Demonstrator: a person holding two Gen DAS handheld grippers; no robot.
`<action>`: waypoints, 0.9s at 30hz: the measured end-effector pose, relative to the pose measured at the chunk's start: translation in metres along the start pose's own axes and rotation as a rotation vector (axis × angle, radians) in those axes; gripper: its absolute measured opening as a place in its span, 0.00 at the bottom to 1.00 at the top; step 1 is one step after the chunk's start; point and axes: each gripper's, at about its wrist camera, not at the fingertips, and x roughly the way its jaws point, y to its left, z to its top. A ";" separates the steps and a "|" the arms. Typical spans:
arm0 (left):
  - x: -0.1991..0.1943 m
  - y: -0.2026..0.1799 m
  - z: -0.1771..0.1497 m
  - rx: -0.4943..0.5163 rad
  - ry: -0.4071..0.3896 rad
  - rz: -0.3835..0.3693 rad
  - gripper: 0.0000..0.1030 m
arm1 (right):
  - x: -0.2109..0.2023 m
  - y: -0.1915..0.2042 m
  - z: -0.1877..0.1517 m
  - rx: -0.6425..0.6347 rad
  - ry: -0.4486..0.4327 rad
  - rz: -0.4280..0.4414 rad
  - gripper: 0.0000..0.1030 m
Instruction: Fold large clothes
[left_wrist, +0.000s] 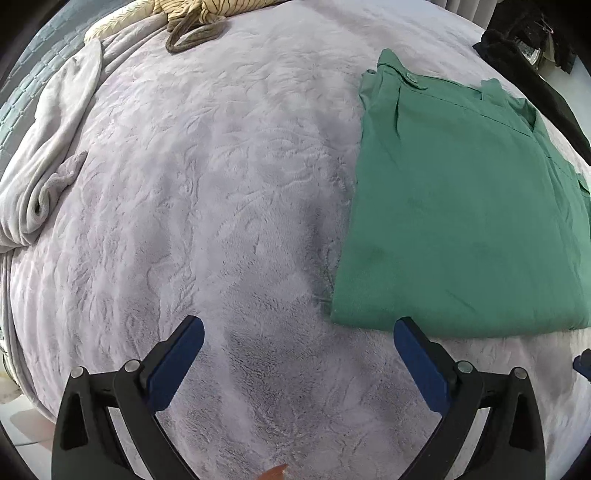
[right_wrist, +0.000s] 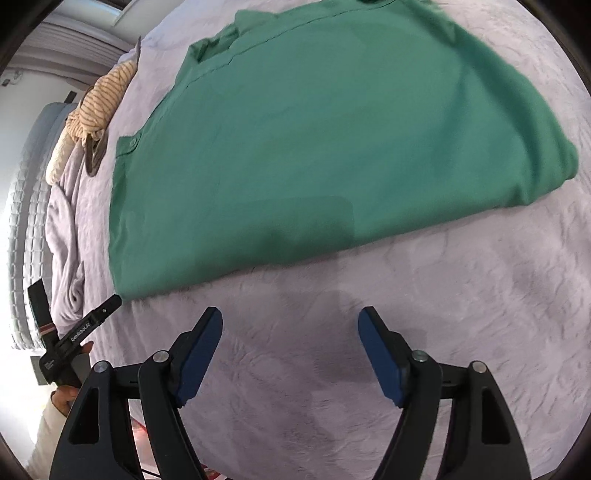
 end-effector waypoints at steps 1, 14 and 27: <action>0.000 0.000 0.000 -0.002 0.005 -0.003 1.00 | 0.000 0.000 -0.002 -0.001 0.005 0.001 0.77; 0.007 -0.002 -0.002 -0.007 0.049 0.035 1.00 | 0.015 0.023 -0.008 -0.016 0.023 0.106 1.00; 0.009 0.011 0.013 -0.014 0.020 -0.083 1.00 | 0.047 0.049 -0.006 0.061 0.096 0.308 1.00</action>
